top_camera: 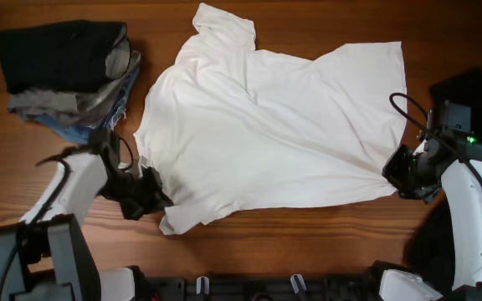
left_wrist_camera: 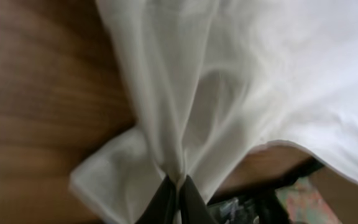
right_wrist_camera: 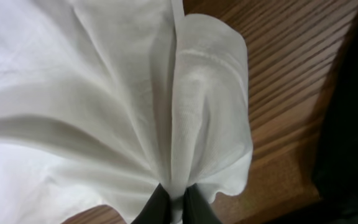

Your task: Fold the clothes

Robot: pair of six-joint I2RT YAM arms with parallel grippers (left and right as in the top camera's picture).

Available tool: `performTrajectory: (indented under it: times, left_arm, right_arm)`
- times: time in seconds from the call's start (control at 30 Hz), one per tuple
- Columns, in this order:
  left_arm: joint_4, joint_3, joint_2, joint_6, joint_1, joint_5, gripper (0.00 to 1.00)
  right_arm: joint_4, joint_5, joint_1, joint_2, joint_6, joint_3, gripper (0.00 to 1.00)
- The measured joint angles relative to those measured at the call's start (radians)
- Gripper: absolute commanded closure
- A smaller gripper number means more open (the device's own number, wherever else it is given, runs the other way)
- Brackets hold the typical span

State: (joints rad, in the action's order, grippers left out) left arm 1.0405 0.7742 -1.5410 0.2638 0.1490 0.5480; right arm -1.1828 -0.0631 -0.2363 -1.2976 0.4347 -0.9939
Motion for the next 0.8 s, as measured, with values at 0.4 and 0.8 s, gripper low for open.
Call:
performTrajectory:
  times: [0.4, 0.8]
  left_arm:
    - [0.148, 0.365, 0.211, -0.058, 0.064, -0.206, 0.96]
    - [-0.198, 0.364, 0.092, -0.046, -0.124, -0.278, 0.96]
  right_arm:
    - [0.113, 0.014, 0.0, 0.0, 0.063, 0.096, 0.94]
    - [0.413, -0.18, -0.001, -0.002, 0.017, 0.103, 0.92]
